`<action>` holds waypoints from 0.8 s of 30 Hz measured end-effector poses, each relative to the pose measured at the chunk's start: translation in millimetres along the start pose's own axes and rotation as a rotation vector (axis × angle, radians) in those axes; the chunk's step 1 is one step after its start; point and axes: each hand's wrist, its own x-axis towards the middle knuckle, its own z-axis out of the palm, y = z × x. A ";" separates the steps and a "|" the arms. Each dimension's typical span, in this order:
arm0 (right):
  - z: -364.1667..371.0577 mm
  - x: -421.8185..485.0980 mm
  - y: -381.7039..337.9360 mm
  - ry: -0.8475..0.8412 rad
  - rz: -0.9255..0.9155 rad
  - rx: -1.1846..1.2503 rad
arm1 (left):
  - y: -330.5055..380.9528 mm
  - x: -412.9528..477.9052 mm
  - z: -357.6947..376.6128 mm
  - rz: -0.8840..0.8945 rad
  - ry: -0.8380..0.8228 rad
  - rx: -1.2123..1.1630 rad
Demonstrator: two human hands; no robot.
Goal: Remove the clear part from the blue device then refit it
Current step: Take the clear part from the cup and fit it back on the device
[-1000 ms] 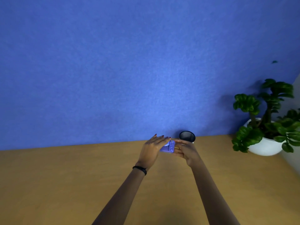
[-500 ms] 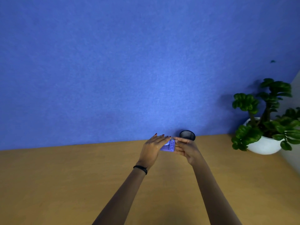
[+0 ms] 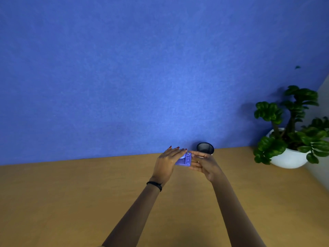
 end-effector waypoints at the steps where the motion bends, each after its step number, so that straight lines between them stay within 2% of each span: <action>1: 1.0 -0.2 0.3 -0.006 0.002 -0.009 | -1.0 -0.8 1.0 -0.005 -0.002 -0.002; 12: 3.3 -1.9 2.6 -0.094 -0.026 -0.061 | -5.0 -2.5 1.9 -0.011 0.004 -0.018; 19: 6.6 3.1 5.3 -0.008 -0.061 -0.094 | -11.1 1.8 6.4 0.024 -0.017 -0.050; 24: 6.9 6.3 6.3 0.055 -0.048 -0.067 | -18.4 7.4 -2.4 -0.051 -0.129 -0.239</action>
